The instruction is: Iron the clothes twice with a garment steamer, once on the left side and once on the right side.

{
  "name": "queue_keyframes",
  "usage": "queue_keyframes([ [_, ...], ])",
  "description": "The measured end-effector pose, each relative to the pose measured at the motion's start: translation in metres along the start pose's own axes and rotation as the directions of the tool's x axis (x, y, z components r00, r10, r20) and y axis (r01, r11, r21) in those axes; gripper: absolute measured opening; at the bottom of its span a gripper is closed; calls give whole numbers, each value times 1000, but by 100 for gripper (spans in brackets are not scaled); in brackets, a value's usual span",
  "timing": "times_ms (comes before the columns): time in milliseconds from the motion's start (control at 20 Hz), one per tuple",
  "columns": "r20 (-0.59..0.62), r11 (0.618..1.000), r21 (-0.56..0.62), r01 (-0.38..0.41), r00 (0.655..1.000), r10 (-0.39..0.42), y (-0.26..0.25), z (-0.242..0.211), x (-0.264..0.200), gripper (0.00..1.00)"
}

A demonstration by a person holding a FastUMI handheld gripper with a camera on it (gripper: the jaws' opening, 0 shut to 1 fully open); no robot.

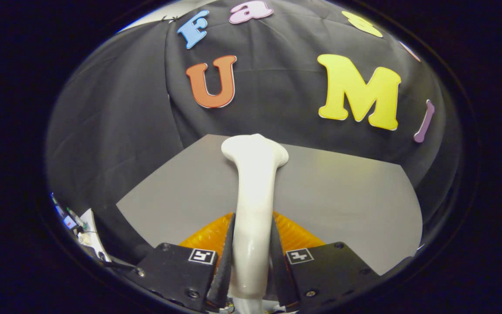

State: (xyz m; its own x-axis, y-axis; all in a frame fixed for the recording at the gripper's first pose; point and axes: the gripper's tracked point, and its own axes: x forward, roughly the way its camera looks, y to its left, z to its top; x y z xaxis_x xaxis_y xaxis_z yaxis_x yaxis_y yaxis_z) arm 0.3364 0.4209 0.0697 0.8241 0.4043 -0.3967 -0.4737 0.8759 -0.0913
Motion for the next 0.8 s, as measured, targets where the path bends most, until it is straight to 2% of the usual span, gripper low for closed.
queue_keyframes([
  [200,-6,994,99,-51,999,51,2,0,-11,40],
  [450,47,993,110,-48,998,43,-20,-8,-50,38],
  [800,160,993,112,-38,987,20,-60,-4,-141,38],
])
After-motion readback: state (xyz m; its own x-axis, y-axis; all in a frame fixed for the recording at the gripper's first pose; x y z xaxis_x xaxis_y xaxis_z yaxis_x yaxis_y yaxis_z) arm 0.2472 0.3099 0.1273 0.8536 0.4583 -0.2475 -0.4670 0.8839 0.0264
